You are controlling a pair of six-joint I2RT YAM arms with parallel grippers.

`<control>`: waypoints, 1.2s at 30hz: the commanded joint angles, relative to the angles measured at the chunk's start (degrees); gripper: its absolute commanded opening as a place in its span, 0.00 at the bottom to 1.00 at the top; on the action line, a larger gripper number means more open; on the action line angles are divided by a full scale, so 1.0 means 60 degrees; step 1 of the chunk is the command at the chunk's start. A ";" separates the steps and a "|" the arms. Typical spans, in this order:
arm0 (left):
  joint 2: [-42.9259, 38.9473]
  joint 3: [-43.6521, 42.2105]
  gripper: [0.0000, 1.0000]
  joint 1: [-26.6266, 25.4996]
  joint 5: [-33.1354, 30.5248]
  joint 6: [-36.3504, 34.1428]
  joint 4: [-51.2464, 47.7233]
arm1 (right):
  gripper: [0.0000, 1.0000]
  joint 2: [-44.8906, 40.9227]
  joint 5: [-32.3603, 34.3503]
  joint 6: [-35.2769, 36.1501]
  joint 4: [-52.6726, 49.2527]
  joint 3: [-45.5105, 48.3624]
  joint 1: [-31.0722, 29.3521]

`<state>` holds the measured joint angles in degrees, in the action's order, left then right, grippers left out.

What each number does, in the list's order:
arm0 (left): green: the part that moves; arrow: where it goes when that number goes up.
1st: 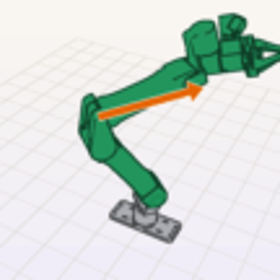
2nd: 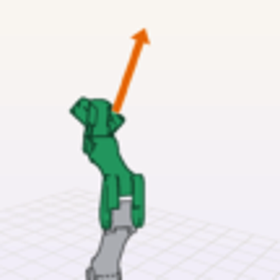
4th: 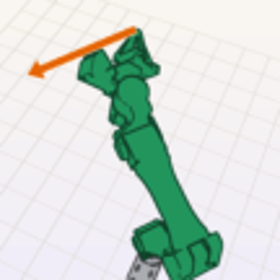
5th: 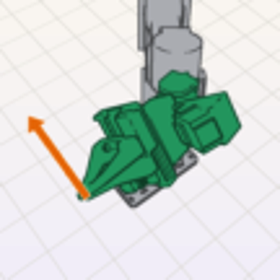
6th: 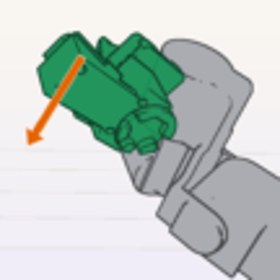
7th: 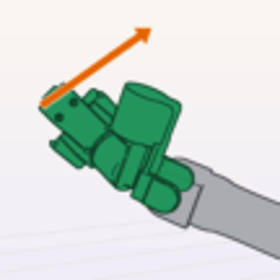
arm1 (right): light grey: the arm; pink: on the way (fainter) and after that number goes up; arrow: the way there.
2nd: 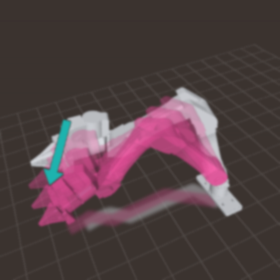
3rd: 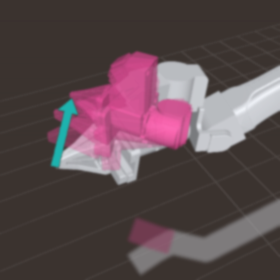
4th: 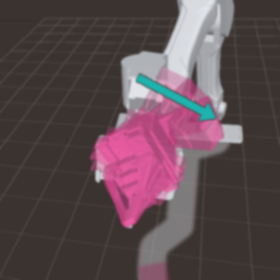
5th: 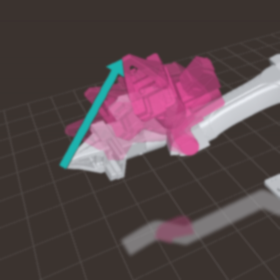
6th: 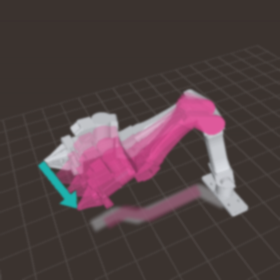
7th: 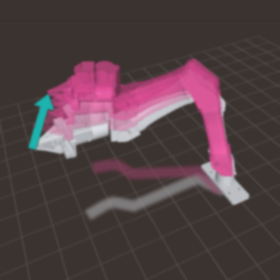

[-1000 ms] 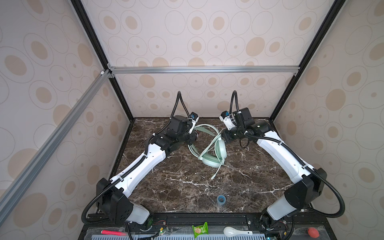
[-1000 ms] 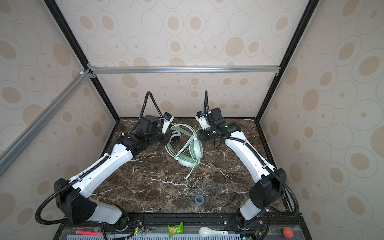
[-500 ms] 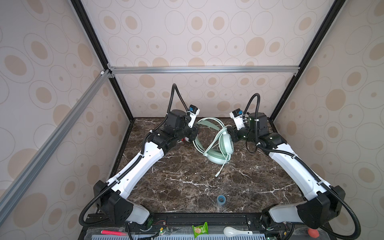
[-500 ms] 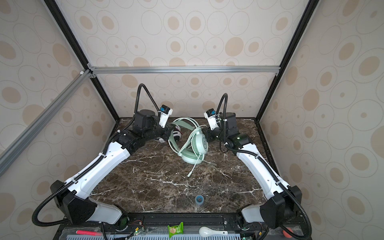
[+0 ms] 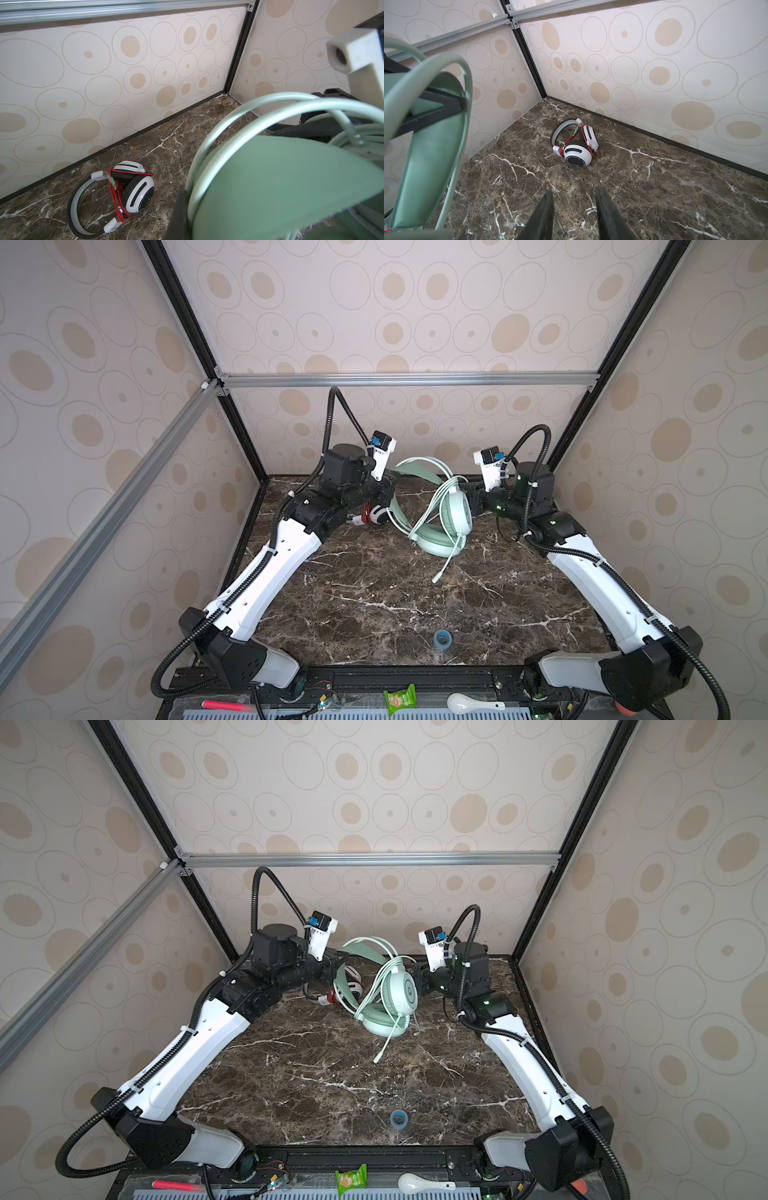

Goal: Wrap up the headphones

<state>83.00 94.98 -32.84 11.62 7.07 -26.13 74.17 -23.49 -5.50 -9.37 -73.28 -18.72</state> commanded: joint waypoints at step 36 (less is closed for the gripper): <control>0.1964 0.5328 0.00 -0.0066 0.1096 0.0936 -0.0435 | 0.51 -0.0907 -0.0162 -0.0314 0.0959 0.2602 0.0217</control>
<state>95.09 122.76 -33.23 16.27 9.30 -31.99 70.37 -25.04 -6.68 -4.73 -58.89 -17.65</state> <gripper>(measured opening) 0.067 0.515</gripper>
